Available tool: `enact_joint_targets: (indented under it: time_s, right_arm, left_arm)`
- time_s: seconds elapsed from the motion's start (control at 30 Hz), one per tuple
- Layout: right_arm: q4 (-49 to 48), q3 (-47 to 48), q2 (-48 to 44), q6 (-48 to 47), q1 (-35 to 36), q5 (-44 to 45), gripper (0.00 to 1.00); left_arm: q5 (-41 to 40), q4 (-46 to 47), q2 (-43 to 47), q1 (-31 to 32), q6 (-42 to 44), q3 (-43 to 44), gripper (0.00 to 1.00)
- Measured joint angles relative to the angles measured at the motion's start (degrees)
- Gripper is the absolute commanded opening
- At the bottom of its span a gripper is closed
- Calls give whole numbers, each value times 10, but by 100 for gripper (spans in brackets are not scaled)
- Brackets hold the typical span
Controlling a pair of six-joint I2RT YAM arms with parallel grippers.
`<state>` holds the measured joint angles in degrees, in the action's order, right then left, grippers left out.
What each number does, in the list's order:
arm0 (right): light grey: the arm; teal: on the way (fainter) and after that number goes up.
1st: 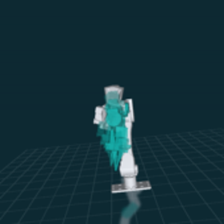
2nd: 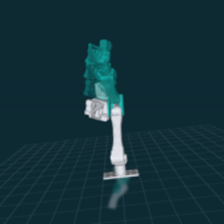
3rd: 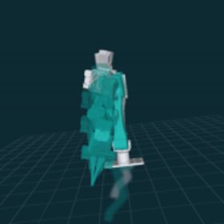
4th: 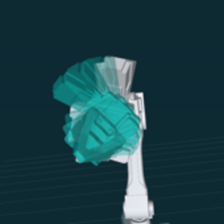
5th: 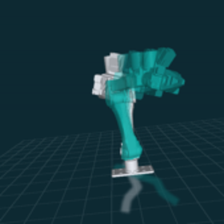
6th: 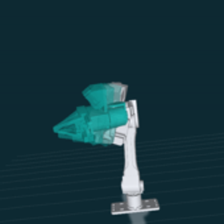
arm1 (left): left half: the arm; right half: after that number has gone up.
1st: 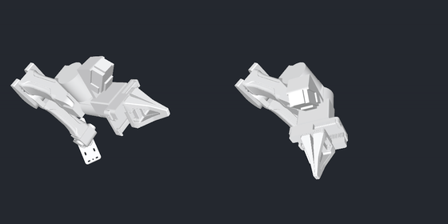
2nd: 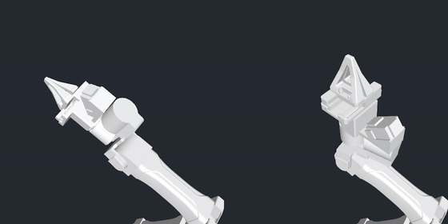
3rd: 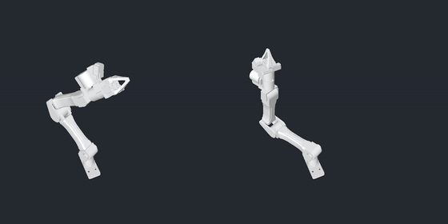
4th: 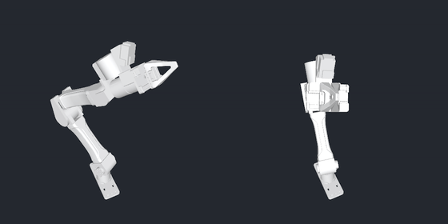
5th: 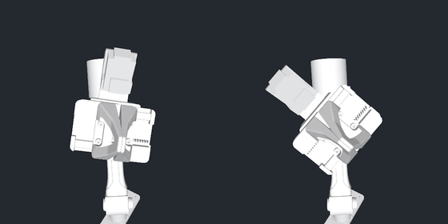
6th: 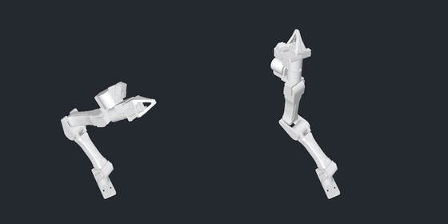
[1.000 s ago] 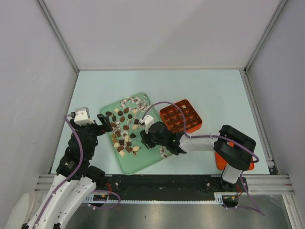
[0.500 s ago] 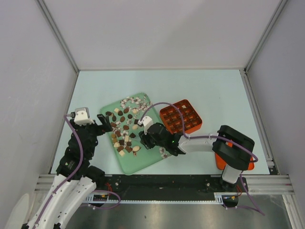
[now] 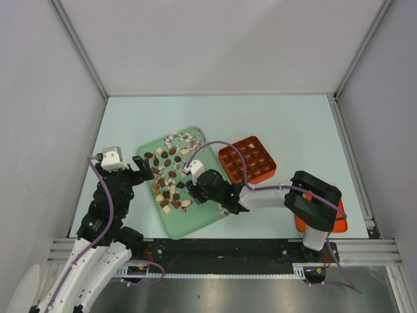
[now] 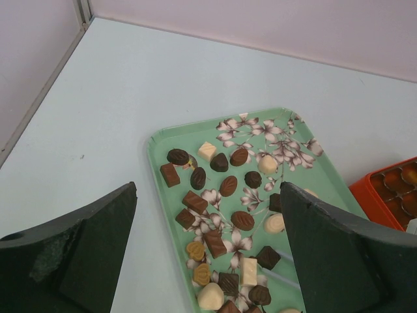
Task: Pack the chocolate
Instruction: Pick up the fake chocolate from the plate.
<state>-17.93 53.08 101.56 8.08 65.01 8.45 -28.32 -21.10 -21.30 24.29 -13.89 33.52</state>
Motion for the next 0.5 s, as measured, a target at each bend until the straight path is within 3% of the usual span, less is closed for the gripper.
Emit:
enact_joint_targets:
  time_s: [0.3,0.5]
  right_arm:
    - [6,3,2,-9,10,18,24]
    - [33,3,-17,-8,12,29,20]
  left_arm:
    - [0,0,3,-1,0,0,96]
    - [0,0,8,-1,0,0,95]
